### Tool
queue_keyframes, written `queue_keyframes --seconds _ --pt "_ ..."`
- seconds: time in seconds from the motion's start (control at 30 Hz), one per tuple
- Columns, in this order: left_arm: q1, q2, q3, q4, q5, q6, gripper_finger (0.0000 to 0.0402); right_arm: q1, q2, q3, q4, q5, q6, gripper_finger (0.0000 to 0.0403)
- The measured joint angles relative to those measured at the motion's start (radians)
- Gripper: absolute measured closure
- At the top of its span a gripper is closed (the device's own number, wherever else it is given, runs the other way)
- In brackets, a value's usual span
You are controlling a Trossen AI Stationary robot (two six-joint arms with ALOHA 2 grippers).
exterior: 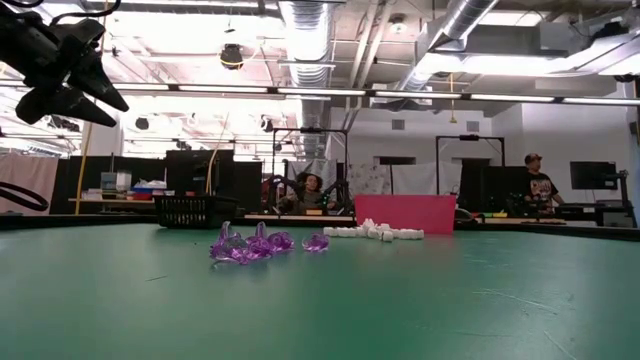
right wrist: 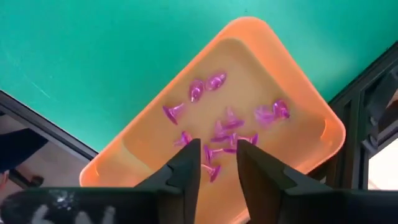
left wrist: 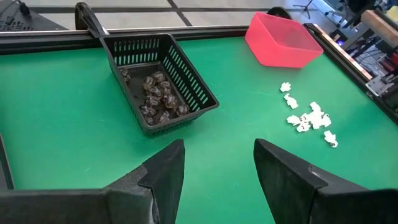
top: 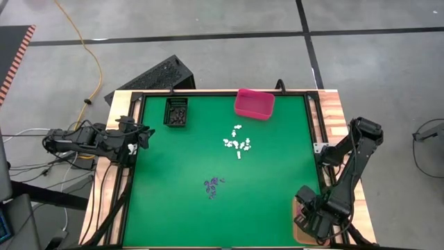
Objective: Sort Halloween decoration
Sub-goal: Put the pink witch hat toy into the orange bin
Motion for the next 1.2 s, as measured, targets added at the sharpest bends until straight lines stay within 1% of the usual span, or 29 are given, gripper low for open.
queue_keyframes --seconds 0.1,0.17,0.3,0.47,0.57,0.7,0.83,0.9,1.0,1.2 --pt "0.0 0.0 0.0 0.0 0.0 -0.001 0.0219 -0.026 0.0 0.0 0.024 0.033 -0.051 0.0263" --pt "0.0 0.0 0.0 0.0 0.0 -0.001 0.0219 -0.057 0.0 0.0 0.071 0.082 -0.128 0.0262" --pt "0.0 0.0 0.0 0.0 0.003 -0.003 0.0219 -0.151 0.0 0.0 0.21 0.216 -0.346 0.0266" --pt "0.0 0.0 0.0 -0.001 0.001 0.0 0.0219 -0.303 0.0 0.0 0.375 0.382 -0.622 0.0263" --pt "0.0 0.0 0.0 -0.001 -0.002 0.001 0.0219 -0.394 0.003 0.0 0.455 0.438 -0.802 0.0258" --pt "0.0 0.0 0.0 -0.016 -0.011 0.001 0.0219 -0.503 0.049 0.001 0.576 0.467 -1.043 0.0252" --pt "0.0 0.0 0.0 -0.023 -0.011 0.0 0.0219 -0.577 0.143 0.001 0.776 0.437 -1.27 0.025" --pt "0.0 0.0 0.0 -0.024 -0.01 0.0 0.0219 -0.601 0.195 0.001 0.867 0.429 -1.352 0.025" --pt "0.0 0.0 0.0 -0.024 -0.016 -0.001 0.0219 -0.619 0.258 0.001 0.937 0.422 -1.411 0.0252" --pt "0.0 0.0 0.0 -0.023 -0.023 -0.002 0.0219 -0.661 0.355 0.001 1.033 0.411 -1.417 0.0252"
